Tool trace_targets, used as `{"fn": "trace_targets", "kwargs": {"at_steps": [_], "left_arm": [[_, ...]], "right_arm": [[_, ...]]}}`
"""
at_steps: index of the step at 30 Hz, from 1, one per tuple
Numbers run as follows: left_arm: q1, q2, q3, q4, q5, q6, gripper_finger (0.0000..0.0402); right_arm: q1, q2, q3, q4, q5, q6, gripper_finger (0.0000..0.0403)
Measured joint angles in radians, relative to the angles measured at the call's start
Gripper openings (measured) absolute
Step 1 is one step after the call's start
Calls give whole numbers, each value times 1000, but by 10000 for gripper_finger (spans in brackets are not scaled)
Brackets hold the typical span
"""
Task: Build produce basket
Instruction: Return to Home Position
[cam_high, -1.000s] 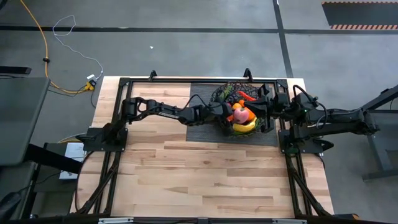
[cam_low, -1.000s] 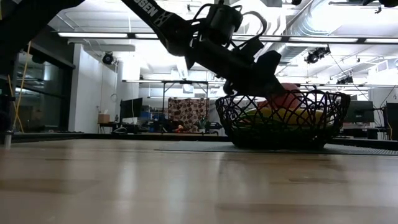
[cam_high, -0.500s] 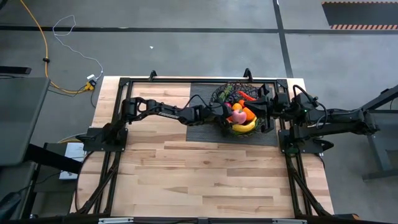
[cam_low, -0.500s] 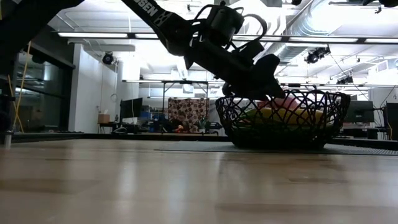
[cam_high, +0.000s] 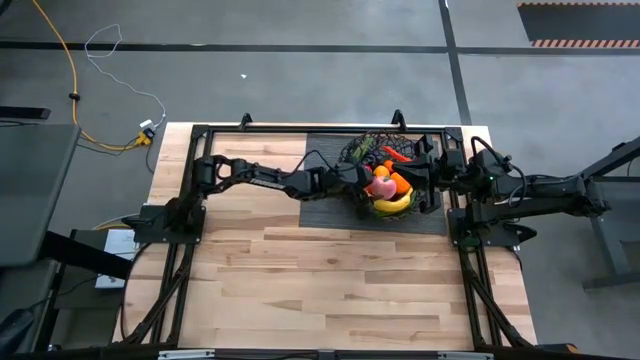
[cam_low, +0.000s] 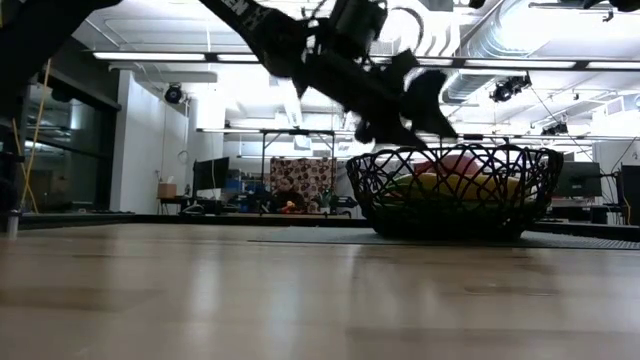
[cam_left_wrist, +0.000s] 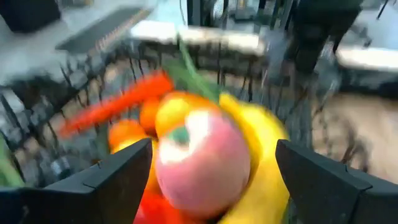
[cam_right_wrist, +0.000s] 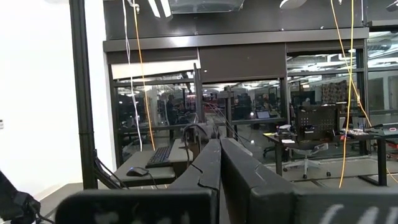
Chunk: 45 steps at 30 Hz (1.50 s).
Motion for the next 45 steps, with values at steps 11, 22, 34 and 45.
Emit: {"fn": "trace_targets", "kwargs": {"at_steps": [11, 22, 34, 45], "left_arm": [[71, -294, 2, -192, 53, 47, 331], [90, -611, -89, -282, 179, -66, 330], [-59, -1049, -699, 143, 164, -207, 330], [-160, -1355, -816, -47, 142, -143, 330]], "right_arm": [[0, 0, 0, -6, 0, 0, 0], [1, 0, 0, -7, -1, 0, 0], [0, 0, 0, -64, -1, 0, 0], [0, 0, 0, -68, -1, 0, 0]]}}
